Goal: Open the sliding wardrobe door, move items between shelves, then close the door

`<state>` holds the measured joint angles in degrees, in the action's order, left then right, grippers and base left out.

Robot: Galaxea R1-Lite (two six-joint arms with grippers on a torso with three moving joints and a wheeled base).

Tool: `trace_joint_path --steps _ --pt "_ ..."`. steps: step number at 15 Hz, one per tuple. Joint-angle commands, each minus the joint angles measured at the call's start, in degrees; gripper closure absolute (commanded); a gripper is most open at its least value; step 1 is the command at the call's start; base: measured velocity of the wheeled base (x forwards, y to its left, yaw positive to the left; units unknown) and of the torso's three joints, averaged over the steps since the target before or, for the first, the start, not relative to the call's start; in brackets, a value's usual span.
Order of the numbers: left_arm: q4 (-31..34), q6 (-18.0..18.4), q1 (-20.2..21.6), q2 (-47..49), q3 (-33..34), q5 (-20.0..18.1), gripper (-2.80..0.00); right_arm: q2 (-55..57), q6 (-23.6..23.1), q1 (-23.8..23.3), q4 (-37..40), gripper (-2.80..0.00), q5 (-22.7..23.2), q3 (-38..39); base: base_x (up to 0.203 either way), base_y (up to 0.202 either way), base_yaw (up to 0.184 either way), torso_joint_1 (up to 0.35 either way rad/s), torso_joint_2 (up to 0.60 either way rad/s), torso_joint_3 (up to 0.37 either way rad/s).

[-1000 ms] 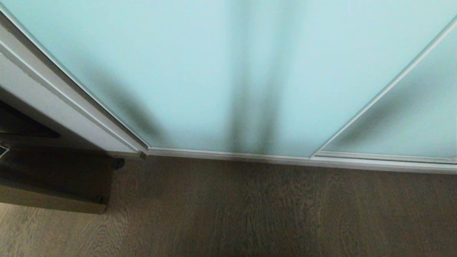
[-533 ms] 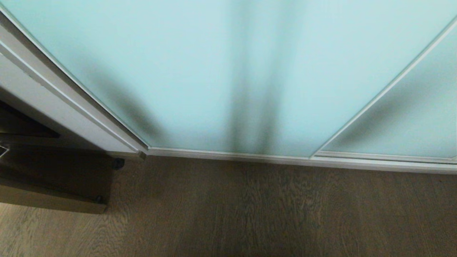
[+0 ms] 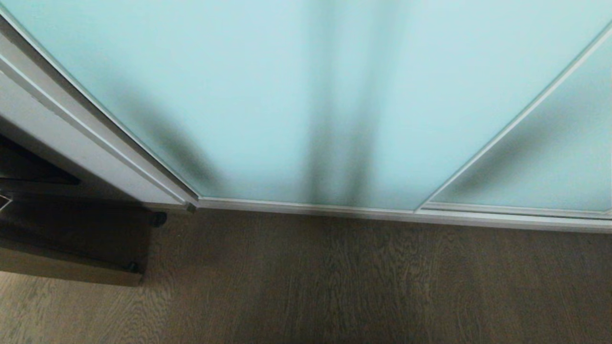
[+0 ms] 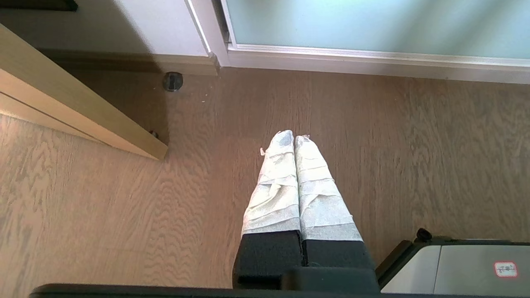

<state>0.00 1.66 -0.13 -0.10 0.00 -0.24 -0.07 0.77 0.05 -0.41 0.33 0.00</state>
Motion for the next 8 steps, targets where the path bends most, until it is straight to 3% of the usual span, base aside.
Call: trace_joint_path --steps 1,8 --pt "0.00 0.01 0.05 0.10 0.02 -0.02 0.00 -0.01 0.02 0.04 -0.06 0.00 0.02 0.00 0.000 0.000 0.000 0.000 0.00 0.000" --pt "0.00 0.01 0.03 0.10 0.08 -0.02 0.00 -0.01 0.02 0.04 -0.02 0.00 0.02 0.00 0.000 0.000 0.000 0.000 0.00 0.000"
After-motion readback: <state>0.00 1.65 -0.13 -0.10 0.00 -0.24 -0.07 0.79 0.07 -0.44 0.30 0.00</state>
